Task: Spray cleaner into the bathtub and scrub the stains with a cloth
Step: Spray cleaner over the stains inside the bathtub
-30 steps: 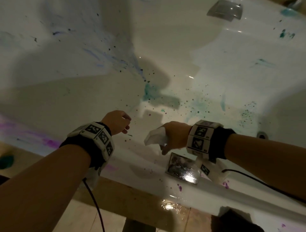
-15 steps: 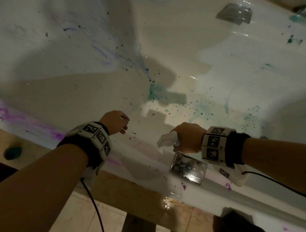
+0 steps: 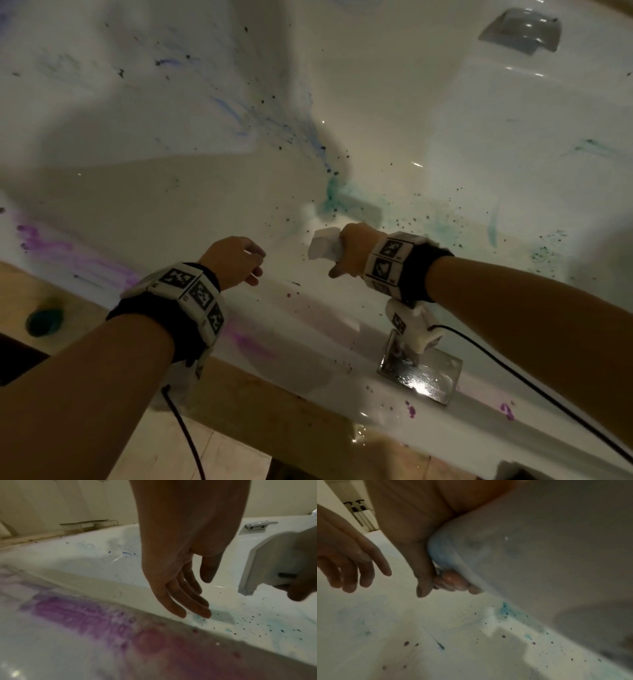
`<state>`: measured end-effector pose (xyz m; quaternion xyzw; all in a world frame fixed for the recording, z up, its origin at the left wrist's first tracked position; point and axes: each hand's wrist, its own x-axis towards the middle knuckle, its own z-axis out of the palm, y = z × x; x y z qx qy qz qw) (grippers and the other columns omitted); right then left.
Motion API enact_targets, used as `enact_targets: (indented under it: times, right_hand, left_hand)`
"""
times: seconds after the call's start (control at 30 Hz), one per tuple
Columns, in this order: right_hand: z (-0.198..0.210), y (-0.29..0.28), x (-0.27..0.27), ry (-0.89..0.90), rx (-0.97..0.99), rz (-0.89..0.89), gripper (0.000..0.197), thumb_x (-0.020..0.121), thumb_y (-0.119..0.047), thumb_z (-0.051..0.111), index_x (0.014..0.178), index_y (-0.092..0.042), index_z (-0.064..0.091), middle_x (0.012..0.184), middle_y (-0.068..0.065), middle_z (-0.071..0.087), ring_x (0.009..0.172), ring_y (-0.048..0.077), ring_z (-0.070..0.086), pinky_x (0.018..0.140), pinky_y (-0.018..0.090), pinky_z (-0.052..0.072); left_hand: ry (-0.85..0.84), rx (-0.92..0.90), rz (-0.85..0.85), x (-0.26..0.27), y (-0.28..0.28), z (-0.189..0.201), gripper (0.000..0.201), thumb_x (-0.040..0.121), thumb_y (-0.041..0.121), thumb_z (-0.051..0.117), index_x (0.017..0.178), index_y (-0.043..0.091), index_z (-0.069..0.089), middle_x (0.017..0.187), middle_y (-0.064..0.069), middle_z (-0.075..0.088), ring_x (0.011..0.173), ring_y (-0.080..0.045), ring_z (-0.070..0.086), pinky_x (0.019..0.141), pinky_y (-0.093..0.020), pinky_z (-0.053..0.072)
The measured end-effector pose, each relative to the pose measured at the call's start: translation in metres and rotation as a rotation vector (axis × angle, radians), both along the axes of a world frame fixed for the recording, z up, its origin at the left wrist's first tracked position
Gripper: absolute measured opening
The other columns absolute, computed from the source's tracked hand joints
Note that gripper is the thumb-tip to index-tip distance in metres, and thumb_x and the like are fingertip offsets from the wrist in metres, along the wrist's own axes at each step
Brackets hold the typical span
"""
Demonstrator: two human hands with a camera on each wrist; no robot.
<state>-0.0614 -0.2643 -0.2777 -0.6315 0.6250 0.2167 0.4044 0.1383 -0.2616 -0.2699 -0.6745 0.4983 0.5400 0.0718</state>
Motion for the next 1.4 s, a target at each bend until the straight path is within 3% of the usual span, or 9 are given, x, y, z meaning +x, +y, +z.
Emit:
enact_targets:
  times: [0.07,0.23,0.63,0.8,0.97,1.1,1.2,1.3,1.4]
  right_hand:
    - [-0.003,-0.002,0.006,-0.037,0.067,-0.025,0.028,0.075,-0.031,0.076,0.074,-0.009,0.058,0.064,-0.002,0.053,0.058,0.013,0.052,0.072,0.027,0.049]
    - [-0.011,-0.001,0.016,-0.021,0.082,0.051,0.047,0.073,-0.035,0.076,0.108,-0.008,0.061,0.090,0.001,0.054,0.098,0.023,0.058,0.087,0.030,0.045]
    - [0.014,0.001,-0.005,-0.125,-0.023,-0.171,0.048,0.077,-0.028,0.074,0.115,-0.005,0.056,0.095,0.006,0.057,0.088,0.022,0.055,0.074,0.025,0.045]
    - [0.070,0.013,-0.032,-0.474,-0.236,-0.433,0.038,0.072,-0.012,0.078,0.106,-0.001,0.064,0.099,0.018,0.066,0.089,0.026,0.060,0.089,0.036,0.049]
    - [0.157,0.028,-0.049,-0.641,-0.420,-0.439,0.035,0.075,-0.016,0.076,0.108,-0.012,0.065,0.089,-0.002,0.066,0.066,-0.003,0.058,0.083,0.024,0.048]
    - [0.242,0.044,-0.047,-0.837,-0.456,-0.412,0.010,0.078,-0.013,0.072,0.086,-0.008,0.069,0.094,-0.006,0.069,0.065,0.006,0.063,0.078,0.027,0.053]
    - [0.304,0.058,-0.042,-0.984,-0.517,-0.367,0.025,0.076,-0.015,0.072,0.087,0.006,0.067,0.089,-0.003,0.071,0.081,0.010,0.067,0.082,0.032,0.053]
    - [0.360,0.075,-0.032,-1.127,-0.561,-0.339,0.027,0.078,-0.005,0.068,0.102,0.007,0.063,0.099,0.002,0.068,0.072,0.008,0.066,0.067,0.029,0.057]
    - [0.388,0.084,-0.022,-1.153,-0.617,-0.322,0.021,0.080,-0.009,0.068,0.101,-0.008,0.066,0.102,0.004,0.069,0.077,0.010,0.065,0.072,0.027,0.056]
  left_hand:
    - [-0.003,0.001,0.009,0.004,-0.002,-0.001,0.021,0.097,0.012,0.043,0.111,0.006,0.057,0.082,-0.002,0.062,0.063,-0.010,0.059,0.052,-0.018,0.036]
    - [0.019,0.009,0.028,0.005,-0.006,0.003,0.022,0.097,0.012,0.043,0.111,0.005,0.057,0.083,-0.004,0.062,0.063,-0.011,0.058,0.051,-0.016,0.036]
    - [-0.001,-0.038,0.029,0.002,0.006,0.020,0.019,0.097,0.012,0.043,0.110,0.007,0.056,0.092,-0.008,0.064,0.064,-0.010,0.059,0.051,-0.016,0.036]
    - [0.023,-0.089,0.053,-0.005,0.034,0.050,0.016,0.093,0.006,0.048,0.106,0.009,0.057,0.085,-0.004,0.062,0.065,-0.009,0.058,0.051,-0.015,0.037]
    - [0.050,-0.212,-0.035,-0.020,0.061,0.112,0.032,0.089,0.011,0.059,0.120,0.014,0.054,0.097,-0.002,0.063,0.087,-0.015,0.062,0.072,-0.021,0.047]
    - [0.196,-0.365,-0.108,-0.039,0.078,0.183,0.069,0.077,0.027,0.075,0.135,0.025,0.038,0.124,0.005,0.052,0.117,-0.011,0.048,0.095,-0.024,0.041]
    - [0.307,-0.452,-0.144,-0.056,0.090,0.238,0.092,0.069,0.032,0.080,0.143,0.033,0.025,0.134,0.017,0.037,0.125,-0.003,0.032,0.110,-0.031,0.030]
    - [0.362,-0.560,-0.167,-0.066,0.101,0.284,0.086,0.068,0.029,0.082,0.136,0.039,0.029,0.134,0.022,0.036,0.123,0.002,0.033,0.109,-0.029,0.028]
    - [0.366,-0.624,-0.095,-0.067,0.105,0.313,0.076,0.067,0.026,0.083,0.126,0.035,0.037,0.136,0.011,0.043,0.128,-0.008,0.037,0.109,-0.034,0.031]
